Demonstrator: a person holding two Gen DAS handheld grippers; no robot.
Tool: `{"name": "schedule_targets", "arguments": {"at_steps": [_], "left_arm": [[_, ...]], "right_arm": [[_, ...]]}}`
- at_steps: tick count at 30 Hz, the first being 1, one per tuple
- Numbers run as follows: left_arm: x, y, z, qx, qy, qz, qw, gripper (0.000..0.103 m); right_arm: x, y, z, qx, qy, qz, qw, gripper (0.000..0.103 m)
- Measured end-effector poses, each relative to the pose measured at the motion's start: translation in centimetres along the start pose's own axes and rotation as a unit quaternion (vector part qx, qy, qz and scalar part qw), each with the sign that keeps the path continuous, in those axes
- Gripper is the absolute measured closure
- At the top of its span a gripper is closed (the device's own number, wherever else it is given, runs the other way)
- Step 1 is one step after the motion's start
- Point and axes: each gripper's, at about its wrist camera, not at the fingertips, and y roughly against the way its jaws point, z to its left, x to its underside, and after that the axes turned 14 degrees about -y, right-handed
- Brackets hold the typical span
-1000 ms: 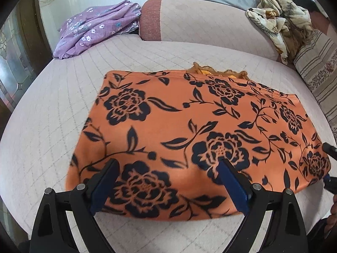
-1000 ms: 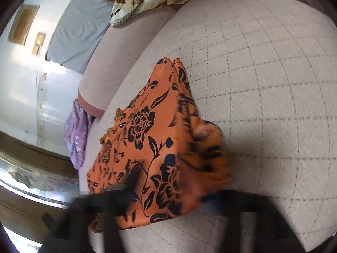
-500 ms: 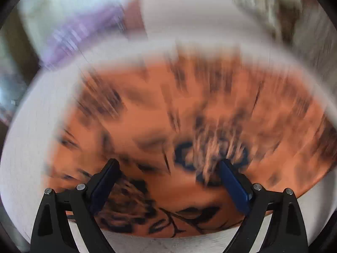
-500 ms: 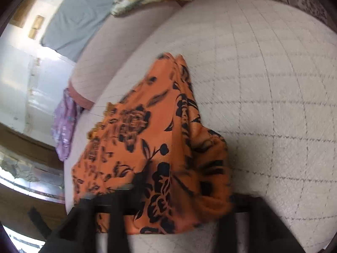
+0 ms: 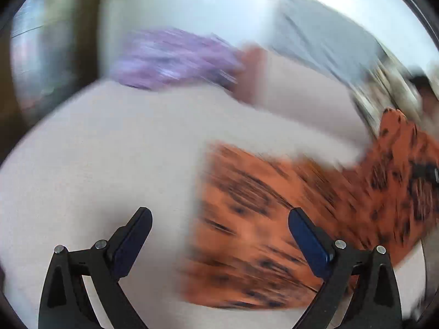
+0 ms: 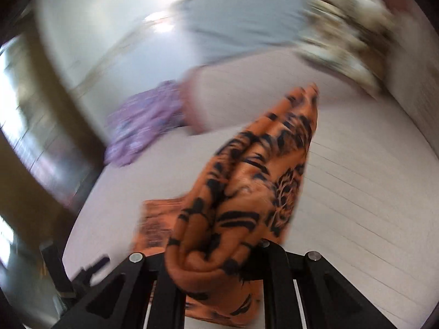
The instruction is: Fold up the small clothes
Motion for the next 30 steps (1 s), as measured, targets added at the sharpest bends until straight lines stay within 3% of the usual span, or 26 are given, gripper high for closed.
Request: {"name": "schedule_targets", "arguments": {"at_steps": [2, 4, 7, 10, 14, 17, 20, 21, 22, 23, 25, 28, 30], "left_arm": [[0.9, 0.2, 4.5, -0.040, 0.062, -0.009, 0.9973, 0.003], [2.4, -1.1, 7.9, -0.062, 0.122, 0.025, 0.9902, 0.004], [3.8, -2.9, 10.4, -0.032, 0.190, 0.071, 0.9788, 0.005], [3.5, -2.9, 10.7, -0.028, 0.183, 0.062, 0.9807, 0.005], [3.3, -2.9, 9.8, -0.011, 0.179, 0.050, 0.9825, 0.005], [3.2, -2.2, 10.2, -0.009, 0.177, 0.049, 0.9830, 0.005], [3.4, -1.9, 11.1, -0.015, 0.196, 0.047, 0.9793, 0.005], [3.6, -2.0, 11.3, -0.016, 0.202, 0.050, 0.9780, 0.005], [3.5, -2.3, 11.2, -0.017, 0.202, 0.054, 0.9778, 0.005], [3.6, -2.4, 11.1, -0.018, 0.198, 0.058, 0.9784, 0.005], [3.5, -2.4, 11.0, -0.019, 0.192, 0.057, 0.9796, 0.005], [3.3, -2.4, 10.5, -0.013, 0.188, 0.054, 0.9806, 0.005], [3.1, -2.5, 10.0, 0.000, 0.180, 0.047, 0.9826, 0.005]], "right_arm": [[2.6, -2.2, 5.4, -0.018, 0.056, 0.021, 0.998, 0.089], [6.3, -6.6, 8.5, -0.020, 0.087, 0.074, 0.993, 0.090], [12.5, -15.8, 8.1, 0.039, 0.108, 0.204, 0.972, 0.088], [12.0, -15.4, 7.9, 0.022, 0.064, 0.187, 0.980, 0.090], [7.5, -11.7, 10.7, -0.021, 0.056, 0.137, 0.989, 0.090], [6.0, -10.0, 12.5, -0.047, 0.050, 0.103, 0.992, 0.090], [9.3, -12.5, 13.0, -0.042, 0.062, 0.144, 0.987, 0.090], [10.8, -14.1, 13.0, -0.031, 0.071, 0.171, 0.982, 0.089], [12.7, -17.0, 12.0, -0.001, 0.077, 0.223, 0.972, 0.085], [13.9, -17.9, 11.5, 0.007, 0.079, 0.237, 0.968, 0.085], [14.2, -16.9, 11.6, -0.009, 0.088, 0.204, 0.975, 0.084], [13.6, -16.8, 12.1, -0.011, 0.094, 0.220, 0.971, 0.083], [13.5, -16.9, 12.5, -0.014, 0.105, 0.227, 0.968, 0.069]]}}
